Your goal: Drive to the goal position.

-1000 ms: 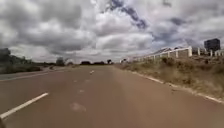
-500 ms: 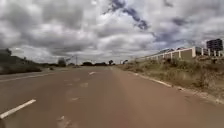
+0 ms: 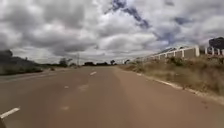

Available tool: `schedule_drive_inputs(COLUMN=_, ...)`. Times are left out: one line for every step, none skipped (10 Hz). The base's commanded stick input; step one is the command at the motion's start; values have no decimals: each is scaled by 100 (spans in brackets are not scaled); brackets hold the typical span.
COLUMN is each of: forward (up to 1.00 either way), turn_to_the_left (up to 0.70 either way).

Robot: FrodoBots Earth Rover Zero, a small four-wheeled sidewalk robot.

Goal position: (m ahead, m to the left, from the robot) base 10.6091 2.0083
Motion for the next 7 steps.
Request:
schedule_drive_inputs(forward=85, turn_to_the_left=0)
schedule_drive_inputs(forward=85, turn_to_the_left=0)
schedule_drive_inputs(forward=85, turn_to_the_left=0)
schedule_drive_inputs(forward=85, turn_to_the_left=0)
schedule_drive_inputs(forward=85, turn_to_the_left=0)
schedule_drive_inputs(forward=85, turn_to_the_left=0)
schedule_drive_inputs(forward=85, turn_to_the_left=0)
